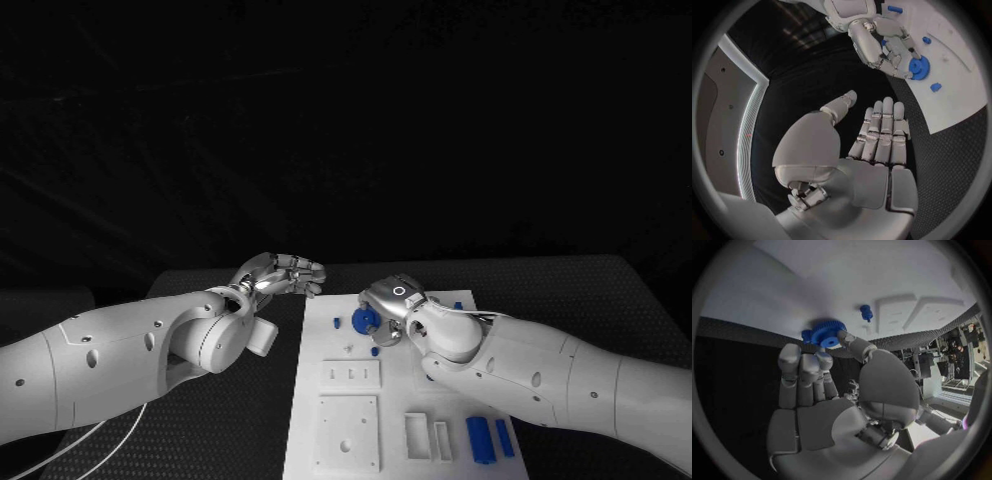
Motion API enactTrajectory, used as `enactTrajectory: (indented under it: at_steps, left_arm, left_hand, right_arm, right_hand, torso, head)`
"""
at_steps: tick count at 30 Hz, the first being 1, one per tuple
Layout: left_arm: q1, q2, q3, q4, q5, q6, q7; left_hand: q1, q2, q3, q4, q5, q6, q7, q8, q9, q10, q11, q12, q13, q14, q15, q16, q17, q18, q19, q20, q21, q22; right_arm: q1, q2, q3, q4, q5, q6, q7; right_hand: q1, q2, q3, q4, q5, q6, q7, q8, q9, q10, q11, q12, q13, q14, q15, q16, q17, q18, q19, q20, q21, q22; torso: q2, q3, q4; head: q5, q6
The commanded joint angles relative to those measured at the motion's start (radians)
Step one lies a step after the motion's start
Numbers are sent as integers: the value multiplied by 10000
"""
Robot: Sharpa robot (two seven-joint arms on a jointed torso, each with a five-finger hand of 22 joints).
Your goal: Assemble the parts on the task board
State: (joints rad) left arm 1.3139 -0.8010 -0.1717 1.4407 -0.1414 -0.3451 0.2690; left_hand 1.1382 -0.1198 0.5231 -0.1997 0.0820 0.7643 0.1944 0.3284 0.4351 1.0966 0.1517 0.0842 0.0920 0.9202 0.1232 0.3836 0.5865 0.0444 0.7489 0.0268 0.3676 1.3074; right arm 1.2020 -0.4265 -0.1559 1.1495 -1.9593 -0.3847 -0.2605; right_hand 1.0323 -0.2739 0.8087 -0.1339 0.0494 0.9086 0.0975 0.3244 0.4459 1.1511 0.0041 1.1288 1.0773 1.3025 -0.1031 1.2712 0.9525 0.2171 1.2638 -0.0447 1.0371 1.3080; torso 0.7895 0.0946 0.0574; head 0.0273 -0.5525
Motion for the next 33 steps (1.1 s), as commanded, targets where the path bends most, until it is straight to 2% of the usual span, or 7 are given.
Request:
enactTrajectory:
  at_steps: [1, 11, 14, 16, 21, 23, 33]
  left_arm:
    - [15, 27, 10, 6, -50, 62, 71]
    - [15, 11, 11, 12, -50, 63, 67]
    - [15, 10, 11, 6, -49, 90, 60]
    - [15, 11, 11, 5, -49, 104, 60]
    - [15, -6, 11, 14, -49, 95, 58]
    - [15, -14, 11, 14, -49, 83, 57]
    - [15, -76, 11, 43, -49, 59, 58]
  left_hand:
    - [-68, 6, 2, -74, 42, -29, 60, -68, -10, 29, 72, -34, -12, 13, 44, -39, 9, 205, -49, -2, 59, 216]
    - [-96, 21, 4, -59, 45, -39, 66, -77, -13, 31, 77, -45, -14, 14, 46, -44, 14, 204, -48, 2, 62, 215]
    - [-102, 57, 25, -48, 81, -48, 72, -85, -16, 32, 81, -55, -15, 14, 46, -49, 18, 206, -48, 1, 65, 215]
    - [-84, 106, 120, -77, 631, -58, 78, -100, -16, 44, 82, -92, -20, 16, 51, -69, 40, 209, -64, -2, 76, 218]
    - [-93, 133, 141, -97, 824, -60, 82, -104, -14, 50, 88, -106, -22, 18, 50, -77, 53, 205, -71, 5, 86, 220]
    - [-107, 126, 134, -97, 832, -63, 84, -106, -14, 51, 90, -108, -22, 18, 51, -79, 55, 203, -72, 7, 88, 220]
    - [-126, 111, 123, -99, 823, -68, 87, -110, -14, 50, 92, -113, -23, 19, 52, -81, 59, 201, -72, 9, 92, 221]
  right_arm:
    - [-19, 20, -15, 5, 94, 219, 133]
    - [-18, -60, -16, 1, 488, 894, 121]
    - [-18, -125, -16, 34, 525, 996, 83]
    - [-18, -177, -16, 58, 641, 1027, 72]
    - [-17, -303, -16, 107, 701, 1040, 44]
    - [-17, -351, -16, 143, 704, 981, 38]
    - [56, -936, -1, 865, 754, 335, -61]
  right_hand:
    - [-13, -115, -70, 0, -10, 108, 288, -96, -42, 8, 98, -58, -12, 1, 96, -53, 9, 447, -44, -23, -49, 106]
    - [-23, -122, -151, -58, 110, -302, 266, -320, -144, -24, 83, -76, -18, 8, 93, -100, 28, 447, -72, -5, -77, 104]
    - [-21, -101, -9, -111, 1521, -415, 250, -382, -186, -48, 77, -86, -17, 15, 80, -131, 47, 447, -97, 18, -92, 113]
    - [82, 66, 270, -196, 2838, -445, 247, -392, -193, -59, 73, -87, -13, 13, 83, -139, 66, 445, -117, 18, -100, 120]
    - [76, 153, 345, -286, 3361, -454, 252, -395, -200, -56, 74, -79, -7, 19, 79, -142, 81, 447, -110, 26, -86, 132]
    - [110, 469, 698, -474, 4639, -486, 264, -405, -205, -64, 72, -70, 3, 10, 88, -134, 110, 432, -126, 30, -70, 153]
    - [-216, 895, 1228, -999, 5065, -415, 277, -376, -237, -32, 89, -51, 12, 43, 95, -163, 178, 447, -82, 68, -25, 156]
  torso:
    - [0, -2, -6]
    - [-2, 0, -4]
    - [-6, 5, -6]
    - [-7, 8, -6]
    - [-6, 11, -10]
    - [-4, 14, -12]
    - [-15, 25, -48]
  head:
    - [1, -7]
    - [6, -10]
    - [6, -11]
    - [7, -9]
    - [9, -19]
    - [11, -20]
    - [9, 10]
